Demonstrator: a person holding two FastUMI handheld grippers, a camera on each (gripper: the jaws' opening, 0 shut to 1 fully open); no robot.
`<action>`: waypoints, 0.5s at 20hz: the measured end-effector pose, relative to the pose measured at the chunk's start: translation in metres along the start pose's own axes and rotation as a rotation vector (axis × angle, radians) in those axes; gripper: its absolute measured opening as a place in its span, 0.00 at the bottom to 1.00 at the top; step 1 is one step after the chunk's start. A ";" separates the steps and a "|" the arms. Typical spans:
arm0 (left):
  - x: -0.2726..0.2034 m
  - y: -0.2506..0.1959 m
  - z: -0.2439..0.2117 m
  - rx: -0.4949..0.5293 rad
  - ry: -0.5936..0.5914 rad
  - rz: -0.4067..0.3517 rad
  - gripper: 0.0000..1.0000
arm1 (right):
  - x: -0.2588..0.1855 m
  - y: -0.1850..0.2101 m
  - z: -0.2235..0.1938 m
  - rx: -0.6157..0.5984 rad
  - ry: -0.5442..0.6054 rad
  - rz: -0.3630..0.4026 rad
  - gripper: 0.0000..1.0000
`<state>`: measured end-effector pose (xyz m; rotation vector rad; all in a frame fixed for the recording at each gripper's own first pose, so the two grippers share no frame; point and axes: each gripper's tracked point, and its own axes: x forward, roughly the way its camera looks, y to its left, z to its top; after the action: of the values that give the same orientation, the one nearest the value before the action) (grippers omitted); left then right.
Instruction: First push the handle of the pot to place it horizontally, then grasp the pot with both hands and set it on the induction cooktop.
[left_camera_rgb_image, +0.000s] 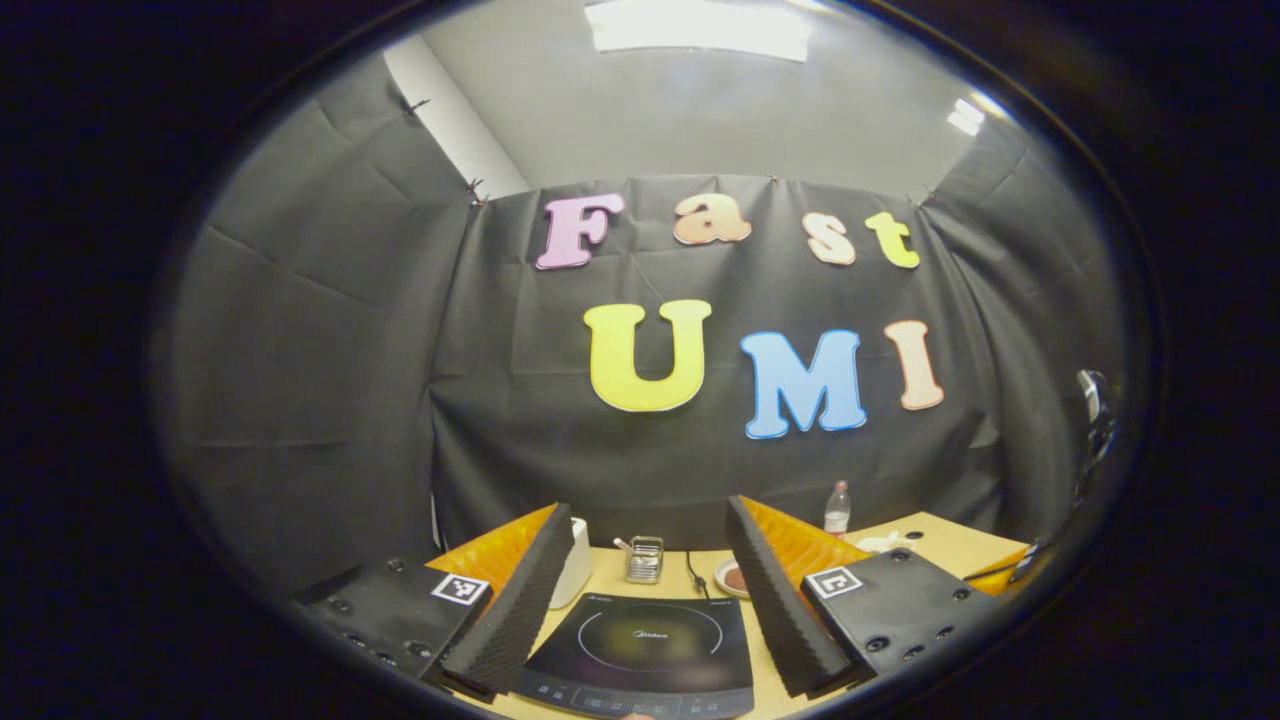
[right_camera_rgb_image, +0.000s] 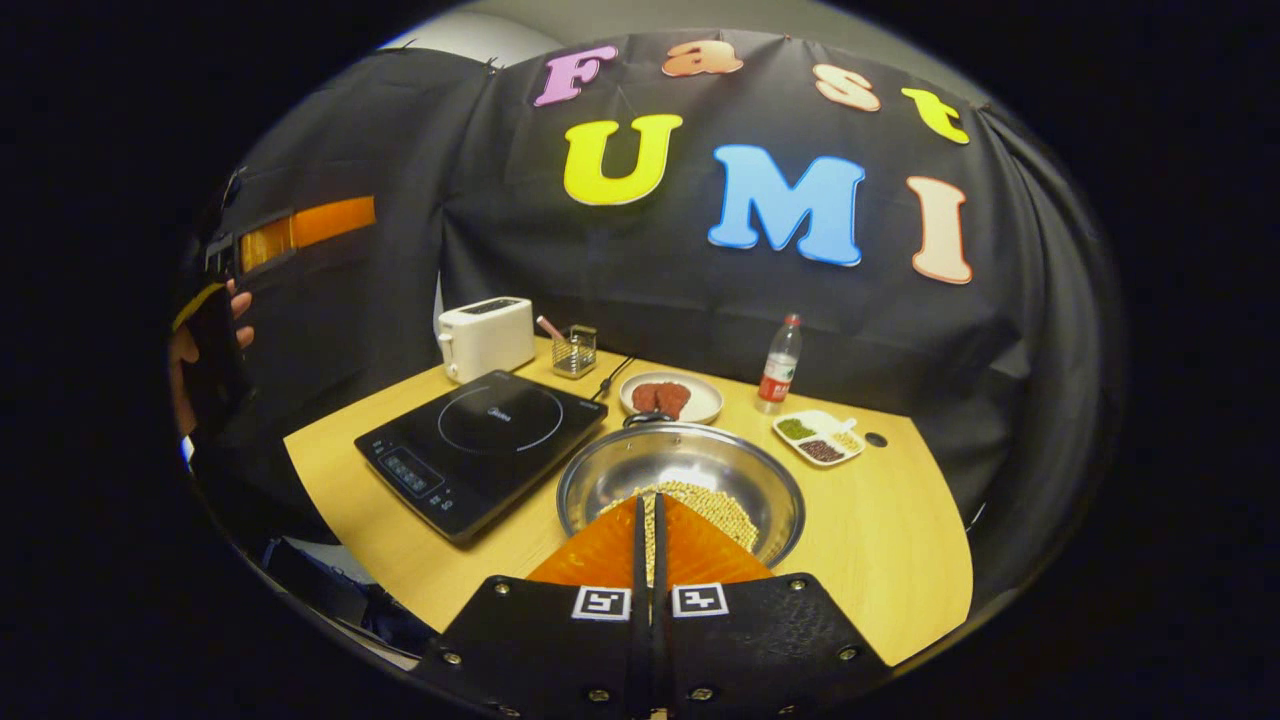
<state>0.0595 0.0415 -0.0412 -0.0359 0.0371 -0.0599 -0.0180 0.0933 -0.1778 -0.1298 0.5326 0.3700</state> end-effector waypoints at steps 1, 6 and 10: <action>0.004 -0.004 -0.001 0.008 0.006 0.006 0.97 | 0.004 0.001 -0.009 0.005 0.026 0.027 0.01; 0.019 -0.028 -0.009 0.023 0.033 0.025 1.00 | 0.017 0.002 -0.057 0.005 0.186 0.143 0.01; 0.025 -0.046 -0.016 0.036 0.050 0.033 1.00 | 0.024 -0.002 -0.090 0.039 0.303 0.204 0.01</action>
<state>0.0812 -0.0068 -0.0566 0.0024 0.0868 -0.0284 -0.0407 0.0799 -0.2675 -0.0942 0.8556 0.5426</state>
